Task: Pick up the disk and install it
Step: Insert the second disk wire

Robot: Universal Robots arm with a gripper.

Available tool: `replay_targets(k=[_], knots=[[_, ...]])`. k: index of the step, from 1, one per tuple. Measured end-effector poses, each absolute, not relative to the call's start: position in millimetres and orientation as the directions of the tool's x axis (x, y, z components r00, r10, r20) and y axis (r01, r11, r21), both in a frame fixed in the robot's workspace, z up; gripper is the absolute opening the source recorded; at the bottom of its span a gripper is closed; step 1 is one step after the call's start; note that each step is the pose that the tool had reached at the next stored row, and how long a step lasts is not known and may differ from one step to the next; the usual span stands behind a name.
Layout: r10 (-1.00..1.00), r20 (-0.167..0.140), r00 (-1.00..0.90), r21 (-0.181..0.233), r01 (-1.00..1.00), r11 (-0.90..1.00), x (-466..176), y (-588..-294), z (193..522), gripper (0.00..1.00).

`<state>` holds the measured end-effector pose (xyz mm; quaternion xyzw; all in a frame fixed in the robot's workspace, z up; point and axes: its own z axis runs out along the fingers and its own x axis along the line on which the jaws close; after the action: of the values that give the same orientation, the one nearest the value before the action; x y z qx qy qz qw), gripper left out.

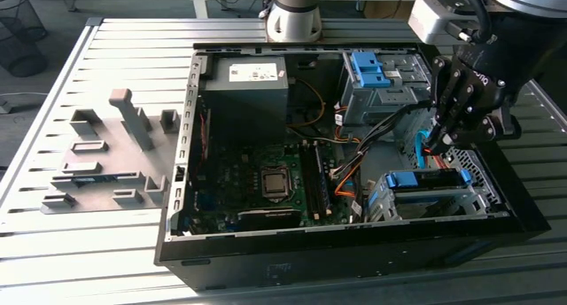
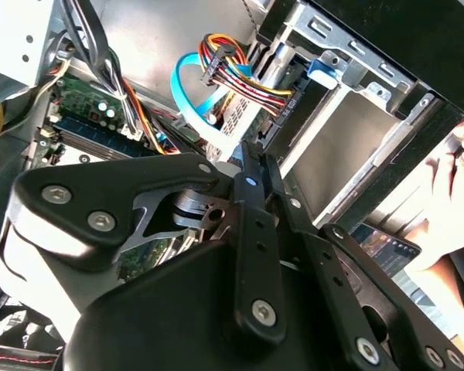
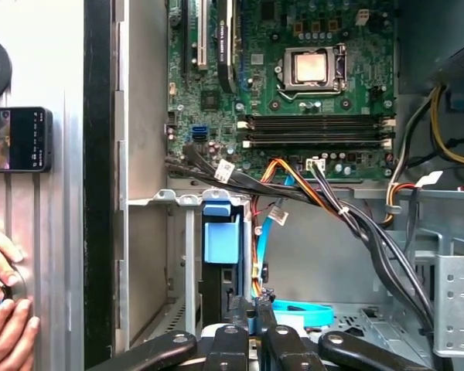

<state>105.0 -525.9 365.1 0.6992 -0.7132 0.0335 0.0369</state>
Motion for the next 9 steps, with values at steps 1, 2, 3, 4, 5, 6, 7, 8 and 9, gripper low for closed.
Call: replay_targets(k=[1, 2, 3, 4, 5, 6, 7, 8, 9], knots=[[-0.995, 0.100, -0.020, 0.004, -1.000, 0.020, 105.0, -526.0, 364.9, 0.16], [-0.995, 0.100, -0.020, 0.004, -1.000, 0.020, 105.0, -526.4, 364.7, 0.16], [-0.995, 0.100, -0.020, 0.004, -1.000, 0.020, 105.0, -527.1, 364.4, 0.16], [-0.995, 0.099, -0.020, 0.004, -1.000, 0.020, 105.2, -528.0, 363.9, 0.16], [-0.995, 0.096, -0.020, 0.004, -1.000, 0.020, 105.2, -529.4, 363.2, 0.16], [-0.996, 0.090, -0.020, 0.004, -1.000, 0.020, 105.3, -530.9, 362.5, 0.16], [-0.997, 0.081, -0.020, 0.004, -1.000, 0.020, 105.2, -532.3, 361.9, 0.16], [-0.997, 0.071, -0.020, 0.004, -1.000, 0.020, 105.2, -533.7, 361.3, 0.16], [-0.998, 0.062, -0.020, 0.005, -1.000, 0.020, 105.3, -535.2, 360.8, 0.16]])
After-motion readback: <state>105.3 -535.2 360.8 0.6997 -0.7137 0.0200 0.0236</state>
